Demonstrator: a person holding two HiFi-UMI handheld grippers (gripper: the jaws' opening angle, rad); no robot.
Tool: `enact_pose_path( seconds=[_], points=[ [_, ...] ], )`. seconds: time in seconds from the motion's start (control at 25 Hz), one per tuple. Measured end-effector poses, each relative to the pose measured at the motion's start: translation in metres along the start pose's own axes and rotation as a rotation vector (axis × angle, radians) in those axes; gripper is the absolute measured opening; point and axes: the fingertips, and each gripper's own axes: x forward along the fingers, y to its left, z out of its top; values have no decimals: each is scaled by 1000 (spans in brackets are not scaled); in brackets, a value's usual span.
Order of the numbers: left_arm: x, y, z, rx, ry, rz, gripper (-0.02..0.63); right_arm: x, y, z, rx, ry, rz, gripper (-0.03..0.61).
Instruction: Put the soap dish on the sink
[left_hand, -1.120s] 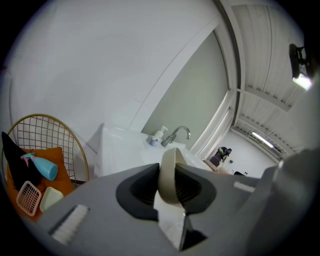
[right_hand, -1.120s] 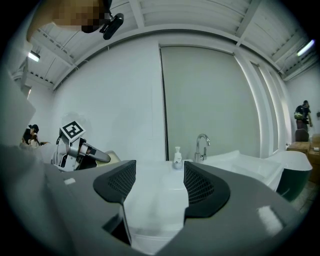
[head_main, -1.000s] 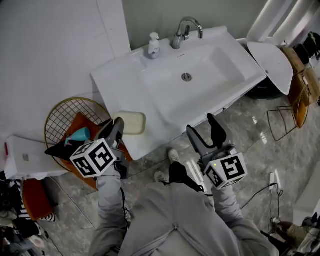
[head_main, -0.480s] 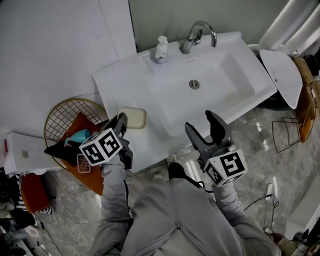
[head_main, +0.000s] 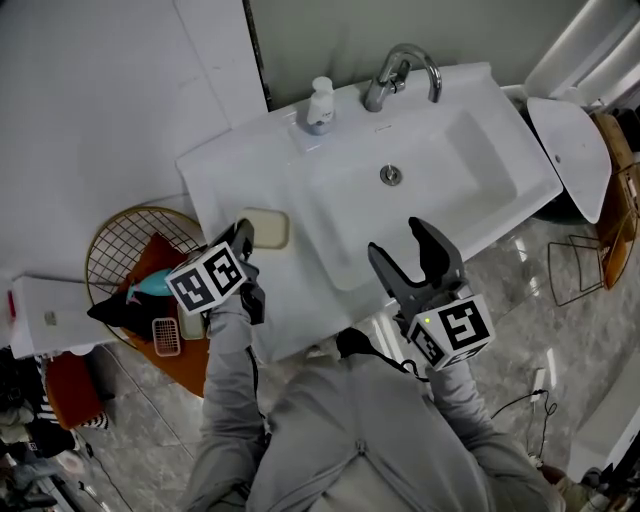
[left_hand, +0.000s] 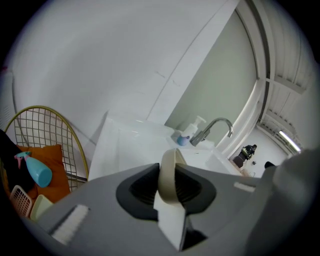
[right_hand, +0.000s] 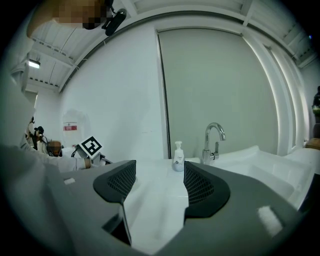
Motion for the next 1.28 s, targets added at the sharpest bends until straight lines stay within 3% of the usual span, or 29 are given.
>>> enact_pose_path(
  seconds=[0.4,1.28],
  points=[
    [32,21,-2,22,47,85,118,11,-17,-7,7,22,-7,301],
    [50,35,-3,48,63,141,120,15,-30,-13,12,36,-12,301]
  ],
)
